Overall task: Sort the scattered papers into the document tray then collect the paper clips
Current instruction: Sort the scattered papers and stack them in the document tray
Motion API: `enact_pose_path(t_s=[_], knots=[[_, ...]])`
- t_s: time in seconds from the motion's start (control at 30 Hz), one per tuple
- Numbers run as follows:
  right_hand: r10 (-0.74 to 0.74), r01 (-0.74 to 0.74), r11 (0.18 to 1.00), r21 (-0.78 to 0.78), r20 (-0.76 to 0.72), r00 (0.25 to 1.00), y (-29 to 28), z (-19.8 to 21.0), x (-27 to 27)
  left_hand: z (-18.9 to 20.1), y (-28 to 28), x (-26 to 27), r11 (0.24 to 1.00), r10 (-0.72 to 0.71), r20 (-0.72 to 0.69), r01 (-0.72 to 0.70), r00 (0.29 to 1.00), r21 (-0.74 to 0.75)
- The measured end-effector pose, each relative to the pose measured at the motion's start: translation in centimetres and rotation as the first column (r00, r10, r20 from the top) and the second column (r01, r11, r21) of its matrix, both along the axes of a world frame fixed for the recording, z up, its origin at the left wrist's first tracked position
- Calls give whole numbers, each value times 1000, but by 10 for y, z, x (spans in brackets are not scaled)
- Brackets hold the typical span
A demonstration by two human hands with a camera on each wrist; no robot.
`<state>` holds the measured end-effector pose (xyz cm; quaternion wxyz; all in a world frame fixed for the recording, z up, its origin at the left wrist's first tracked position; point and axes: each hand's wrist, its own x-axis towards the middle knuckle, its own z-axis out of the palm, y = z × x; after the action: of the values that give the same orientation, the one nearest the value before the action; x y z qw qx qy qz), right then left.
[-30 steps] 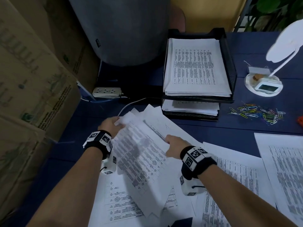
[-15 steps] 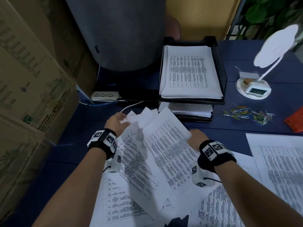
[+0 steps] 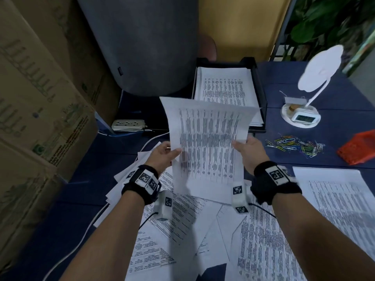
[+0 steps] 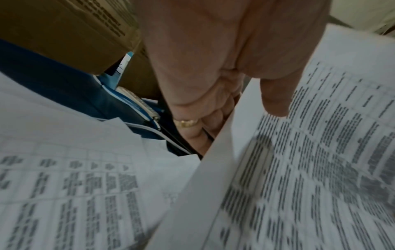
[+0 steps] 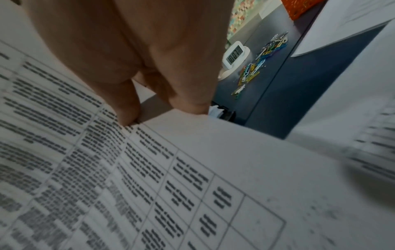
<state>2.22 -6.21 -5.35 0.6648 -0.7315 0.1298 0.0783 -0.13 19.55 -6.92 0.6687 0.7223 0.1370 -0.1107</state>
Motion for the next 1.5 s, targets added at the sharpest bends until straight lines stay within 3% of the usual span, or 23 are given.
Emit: enact_pose_path(t_s=[0.13, 0.2, 0.33, 0.6, 0.8, 0.9, 0.97, 1.03, 1.13, 1.2, 1.33, 1.43, 1.5], knots=[[-149, 148, 989, 22, 15, 989, -10, 19, 15, 3, -11, -1, 996, -85, -76, 85, 993, 0], [-165, 164, 986, 42, 19, 986, -15, 26, 20, 2, -19, -1, 995, -84, -44, 86, 995, 49], [-163, 161, 986, 45, 47, 986, -23, 29, 23, 12, -31, 10, 970, -62, 22, 56, 998, 238], [-43, 60, 992, 112, -153, 987, -26, 7, 15, 27, -53, 65, 950, 68, 127, -102, 990, 293], [-256, 257, 966, 35, -30, 966, -34, 8, 49, 42, -70, 82, 946, 79, 233, -146, 969, 288], [-308, 308, 951, 26, 10, 951, -38, 15, 70, 46, -75, 96, 884, 11, 284, -142, 959, 446], [-329, 330, 944, -10, 39, 943, -39, 21, 81, 47, -78, 104, 829, -22, 277, -137, 961, 542], [-330, 335, 940, -62, 78, 941, -41, 23, 89, 46, -82, 110, 835, -39, 245, -103, 969, 541], [-247, 272, 931, -245, 128, 961, -43, 20, 96, 45, -88, 113, 793, -127, 211, -29, 969, 609], [-152, 215, 865, -454, 172, 973, -45, 18, 97, 40, -89, 113, 697, -211, 176, 21, 962, 717], [51, 80, 598, -797, 138, 989, -49, 14, 94, 33, -89, 106, 502, -309, 199, -19, 930, 865], [71, 70, 472, -879, 117, 991, -49, 10, 84, 30, -87, 103, 518, -237, 266, -110, 934, 848], [64, 116, 493, -862, 169, 984, -50, 5, 72, 24, -81, 100, 549, -200, 312, -157, 929, 821]])
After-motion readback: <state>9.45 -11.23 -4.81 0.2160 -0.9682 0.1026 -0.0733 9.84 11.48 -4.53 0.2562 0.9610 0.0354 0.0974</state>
